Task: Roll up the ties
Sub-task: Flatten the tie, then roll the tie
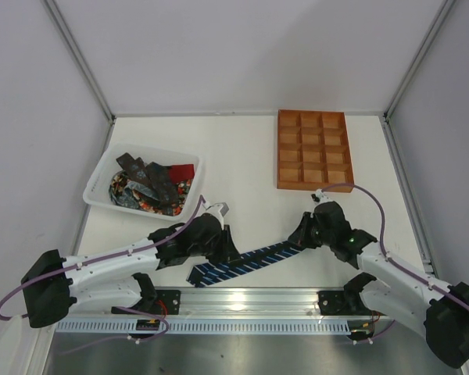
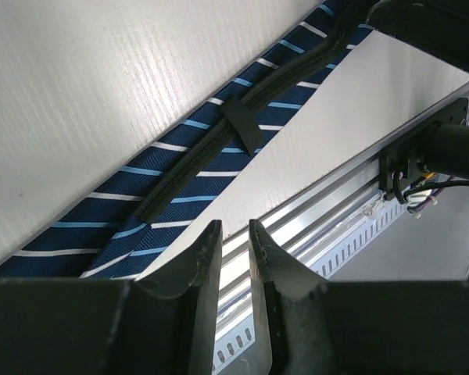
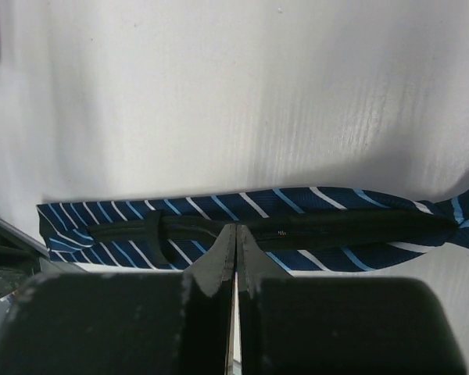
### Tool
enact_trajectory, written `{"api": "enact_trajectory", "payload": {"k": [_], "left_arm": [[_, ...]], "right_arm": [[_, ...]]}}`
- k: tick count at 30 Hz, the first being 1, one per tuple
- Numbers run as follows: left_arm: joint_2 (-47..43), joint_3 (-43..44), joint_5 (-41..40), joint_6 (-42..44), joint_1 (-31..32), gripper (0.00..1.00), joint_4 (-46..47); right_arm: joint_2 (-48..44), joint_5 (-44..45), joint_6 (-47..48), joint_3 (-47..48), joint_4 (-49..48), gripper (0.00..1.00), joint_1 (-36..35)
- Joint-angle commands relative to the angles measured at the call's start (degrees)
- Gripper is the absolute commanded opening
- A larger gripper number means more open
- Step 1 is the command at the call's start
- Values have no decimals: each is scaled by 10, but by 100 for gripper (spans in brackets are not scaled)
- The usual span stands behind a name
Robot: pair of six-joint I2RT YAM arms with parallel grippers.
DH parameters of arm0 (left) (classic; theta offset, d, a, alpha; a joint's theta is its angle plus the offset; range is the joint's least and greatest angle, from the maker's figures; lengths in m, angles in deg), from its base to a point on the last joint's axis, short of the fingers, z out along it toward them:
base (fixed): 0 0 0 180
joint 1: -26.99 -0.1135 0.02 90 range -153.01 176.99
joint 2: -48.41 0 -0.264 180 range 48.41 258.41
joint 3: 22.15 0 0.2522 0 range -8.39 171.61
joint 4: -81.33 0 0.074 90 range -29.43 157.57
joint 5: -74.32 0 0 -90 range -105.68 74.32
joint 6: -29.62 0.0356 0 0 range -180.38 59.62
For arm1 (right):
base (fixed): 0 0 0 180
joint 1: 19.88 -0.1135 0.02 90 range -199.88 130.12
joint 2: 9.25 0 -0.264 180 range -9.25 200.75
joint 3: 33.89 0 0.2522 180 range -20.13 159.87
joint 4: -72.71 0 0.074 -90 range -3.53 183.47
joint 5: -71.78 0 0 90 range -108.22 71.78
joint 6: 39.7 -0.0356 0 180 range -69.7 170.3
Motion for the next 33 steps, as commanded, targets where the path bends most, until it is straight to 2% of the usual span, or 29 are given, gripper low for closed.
{"api": "enact_trajectory", "payload": {"k": [1, 6, 9, 16, 20, 25, 29, 33], "left_arm": [[-4, 8, -8, -20, -2, 26, 18], [2, 30, -8, -10, -2, 26, 3], [-2, 41, -9, -6, -2, 27, -3], [36, 76, 14, 14, -2, 26, 33], [151, 128, 46, 30, -2, 22, 76], [281, 222, 97, 37, 1, 19, 116], [375, 314, 122, 52, 2, 16, 110], [428, 353, 129, 53, 3, 16, 118]], "right_arm": [[-2, -28, -11, -30, -49, 0, -1], [79, -53, -36, -74, -131, 0, -1], [124, -57, -34, -71, -138, 0, -2], [58, -24, -24, -28, -56, 0, -5], [24, 16, -10, 5, 5, 0, 3], [8, 56, 15, 30, 70, 1, 64], [9, 39, 44, 15, 51, 2, 125], [37, 12, 25, 6, 49, 0, 185]]}}
